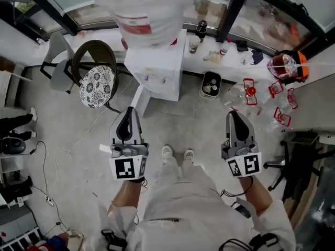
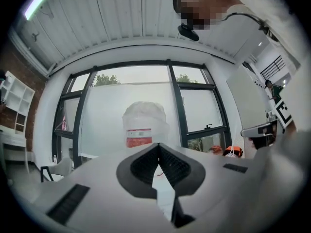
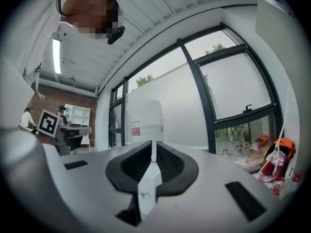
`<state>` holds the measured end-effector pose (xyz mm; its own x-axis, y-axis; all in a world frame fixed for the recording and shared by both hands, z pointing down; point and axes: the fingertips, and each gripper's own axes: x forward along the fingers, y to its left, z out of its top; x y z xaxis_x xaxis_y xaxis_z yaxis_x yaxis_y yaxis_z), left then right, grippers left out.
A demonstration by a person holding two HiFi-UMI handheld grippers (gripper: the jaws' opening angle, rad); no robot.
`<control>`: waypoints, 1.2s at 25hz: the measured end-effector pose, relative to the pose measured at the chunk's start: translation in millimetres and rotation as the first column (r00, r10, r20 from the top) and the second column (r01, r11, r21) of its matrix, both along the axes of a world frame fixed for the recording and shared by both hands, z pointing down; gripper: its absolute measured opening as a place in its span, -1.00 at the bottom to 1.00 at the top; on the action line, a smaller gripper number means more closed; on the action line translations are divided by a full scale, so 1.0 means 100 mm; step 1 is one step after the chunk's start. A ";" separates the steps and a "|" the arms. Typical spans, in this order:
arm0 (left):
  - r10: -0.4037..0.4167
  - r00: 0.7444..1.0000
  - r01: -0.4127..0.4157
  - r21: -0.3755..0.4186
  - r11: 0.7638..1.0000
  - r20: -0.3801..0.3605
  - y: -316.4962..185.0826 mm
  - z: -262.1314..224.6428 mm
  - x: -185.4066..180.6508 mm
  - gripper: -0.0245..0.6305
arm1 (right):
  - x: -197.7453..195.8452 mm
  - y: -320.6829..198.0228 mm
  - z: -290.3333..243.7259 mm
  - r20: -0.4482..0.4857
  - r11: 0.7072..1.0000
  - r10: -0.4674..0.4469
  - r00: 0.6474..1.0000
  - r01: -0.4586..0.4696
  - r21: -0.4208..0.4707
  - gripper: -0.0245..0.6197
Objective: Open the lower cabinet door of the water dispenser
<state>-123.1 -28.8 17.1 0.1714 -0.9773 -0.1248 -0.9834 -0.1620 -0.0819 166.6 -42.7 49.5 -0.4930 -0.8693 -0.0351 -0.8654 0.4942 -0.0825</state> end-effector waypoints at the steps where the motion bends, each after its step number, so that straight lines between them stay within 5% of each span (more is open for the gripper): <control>1: 0.003 1.000 -0.003 0.001 1.000 -0.003 0.03 -0.05 0.02 -0.92 | 0.08 0.06 -0.08 -0.005 1.000 0.016 1.000 -0.016 0.009 -0.80; 12: 0.086 0.996 -0.086 -0.002 0.996 0.011 0.26 -0.21 0.33 -0.92 | 0.45 0.44 -0.39 -0.026 0.993 0.116 0.993 -0.115 0.035 -0.84; 30: 0.120 0.993 -0.120 0.016 0.993 0.012 0.24 -0.28 0.42 -0.92 | 0.29 0.45 -0.44 -0.049 0.995 0.084 0.995 -0.081 0.060 -0.86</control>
<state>-81.0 -4.9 -11.2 0.2889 -0.9473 -0.1384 -0.9559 -0.2774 -0.0962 195.6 2.2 5.9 -0.4225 -0.9042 -0.0627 -0.9057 0.4239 -0.0106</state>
